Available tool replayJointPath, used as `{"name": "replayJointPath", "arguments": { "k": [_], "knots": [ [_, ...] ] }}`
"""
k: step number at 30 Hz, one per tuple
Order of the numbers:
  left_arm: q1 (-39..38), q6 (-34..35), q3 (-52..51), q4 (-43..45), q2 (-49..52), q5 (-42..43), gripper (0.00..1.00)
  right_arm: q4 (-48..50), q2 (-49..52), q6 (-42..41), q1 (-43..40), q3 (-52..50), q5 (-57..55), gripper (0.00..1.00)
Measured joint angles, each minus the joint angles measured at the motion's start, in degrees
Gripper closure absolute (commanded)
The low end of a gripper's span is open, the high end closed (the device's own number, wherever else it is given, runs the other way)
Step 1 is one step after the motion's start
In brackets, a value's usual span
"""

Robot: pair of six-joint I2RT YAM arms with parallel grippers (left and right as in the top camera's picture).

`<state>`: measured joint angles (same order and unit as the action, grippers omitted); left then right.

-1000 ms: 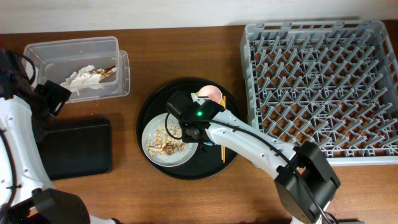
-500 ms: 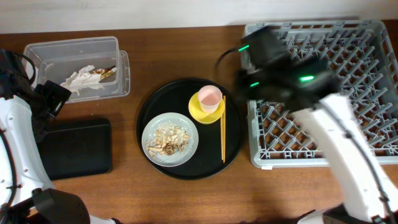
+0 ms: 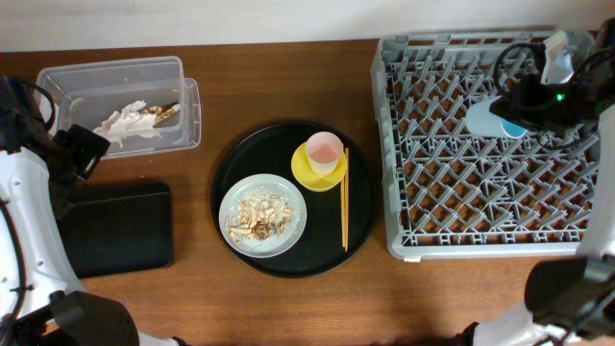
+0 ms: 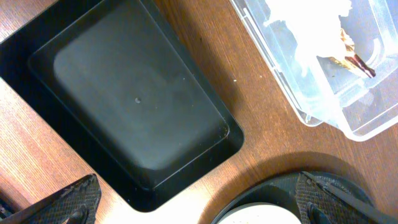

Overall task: Sort waste into correct bins and load items into the dishwasher rack
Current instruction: 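Carry the blue cup right and place it upside down in the rack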

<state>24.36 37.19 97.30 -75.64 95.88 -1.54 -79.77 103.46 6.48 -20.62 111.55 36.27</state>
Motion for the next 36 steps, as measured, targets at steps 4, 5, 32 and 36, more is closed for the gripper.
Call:
{"name": "replayJointPath", "arguments": {
  "k": [4, 5, 32, 36],
  "knots": [
    [0.0, 0.0, 0.0, 0.0, 0.0, 0.0, 0.01, 0.2, 5.1, 7.4, -2.0, 0.0, 9.0, 0.96],
    [0.0, 0.0, 0.0, 0.0, 0.0, 0.0, 0.01, 0.7, 6.4, 8.9, -2.3, 0.0, 11.4, 0.96],
    [0.0, 0.0, 0.0, 0.0, 0.0, 0.0, 0.01, -5.4, 18.8, 26.0, -12.8, -11.5, 34.0, 0.96],
    [0.0, 0.0, 0.0, 0.0, 0.0, 0.0, 0.01, -5.5, 21.9, 25.6, -13.1, -11.7, 35.0, 0.96]
  ]
}}
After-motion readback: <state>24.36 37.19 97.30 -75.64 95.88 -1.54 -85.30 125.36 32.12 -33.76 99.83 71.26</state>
